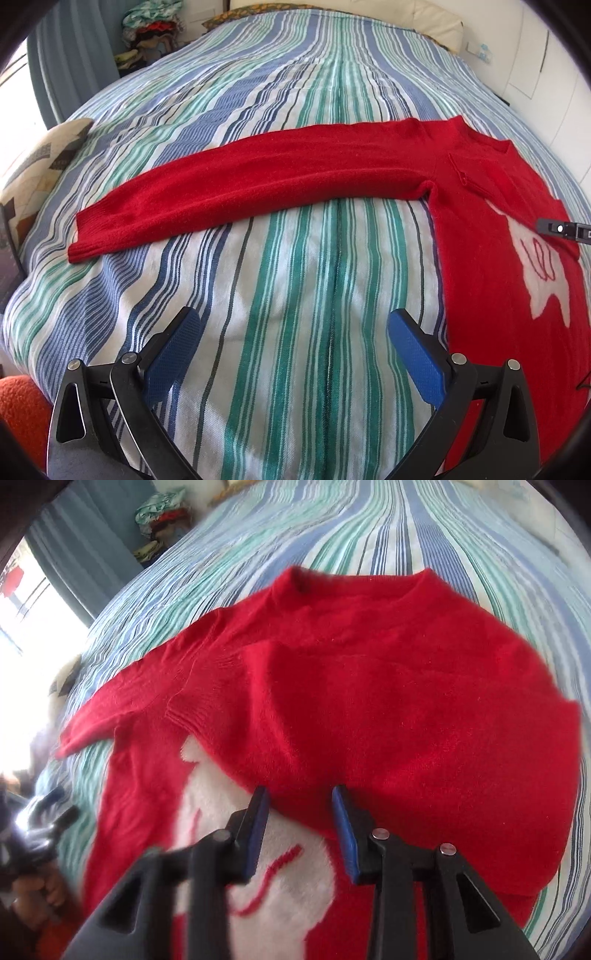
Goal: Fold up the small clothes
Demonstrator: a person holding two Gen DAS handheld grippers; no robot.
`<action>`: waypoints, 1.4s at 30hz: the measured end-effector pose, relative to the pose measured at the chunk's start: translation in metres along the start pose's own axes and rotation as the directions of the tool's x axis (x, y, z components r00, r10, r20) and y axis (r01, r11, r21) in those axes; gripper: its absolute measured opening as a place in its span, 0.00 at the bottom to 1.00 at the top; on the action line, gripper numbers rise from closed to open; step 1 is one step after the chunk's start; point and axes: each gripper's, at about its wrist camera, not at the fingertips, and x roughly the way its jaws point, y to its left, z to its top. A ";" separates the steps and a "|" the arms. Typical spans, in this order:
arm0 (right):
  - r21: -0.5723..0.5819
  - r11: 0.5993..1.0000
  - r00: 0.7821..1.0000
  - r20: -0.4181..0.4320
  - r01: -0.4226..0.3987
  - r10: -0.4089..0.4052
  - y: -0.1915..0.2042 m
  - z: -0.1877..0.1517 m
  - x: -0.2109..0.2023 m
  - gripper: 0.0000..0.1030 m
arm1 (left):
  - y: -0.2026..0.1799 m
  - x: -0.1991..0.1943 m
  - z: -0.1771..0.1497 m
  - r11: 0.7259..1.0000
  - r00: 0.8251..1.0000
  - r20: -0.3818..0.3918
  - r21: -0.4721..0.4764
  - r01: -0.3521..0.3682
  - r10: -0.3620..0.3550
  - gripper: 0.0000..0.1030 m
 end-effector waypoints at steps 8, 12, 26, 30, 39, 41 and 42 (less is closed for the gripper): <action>-0.041 0.999 0.946 0.324 0.024 -0.009 0.011 -0.051 -0.117 0.64 | 0.013 -0.007 0.006 0.996 0.999 0.030 -0.074 0.039 -0.037 0.99; -0.003 0.986 0.925 0.348 0.166 -0.155 -0.002 -0.097 -0.145 0.65 | 0.011 -0.008 0.006 0.996 0.998 0.031 -0.072 0.051 -0.048 0.99; 0.257 0.943 0.862 0.406 0.211 -0.304 -0.036 -0.173 -0.174 0.70 | -0.004 -0.001 -0.001 1.000 1.000 0.006 -0.004 0.009 -0.009 0.99; 0.237 0.951 0.870 0.403 0.200 -0.284 -0.031 -0.173 -0.165 0.70 | -0.002 0.001 -0.002 1.000 1.000 -0.001 -0.011 0.006 -0.006 0.99; 0.239 0.948 0.864 0.409 0.208 -0.293 -0.033 -0.177 -0.164 0.70 | 0.000 0.010 -0.004 1.000 0.999 -0.033 -0.020 0.010 -0.011 0.99; 0.245 0.948 0.866 0.406 0.204 -0.292 -0.035 -0.177 -0.164 0.70 | 0.001 0.011 -0.004 1.000 0.999 -0.039 -0.025 0.012 -0.013 0.99; 0.247 0.948 0.867 0.404 0.202 -0.290 -0.036 -0.177 -0.163 0.70 | 0.002 0.011 -0.004 0.999 0.999 -0.040 -0.029 0.013 -0.014 0.99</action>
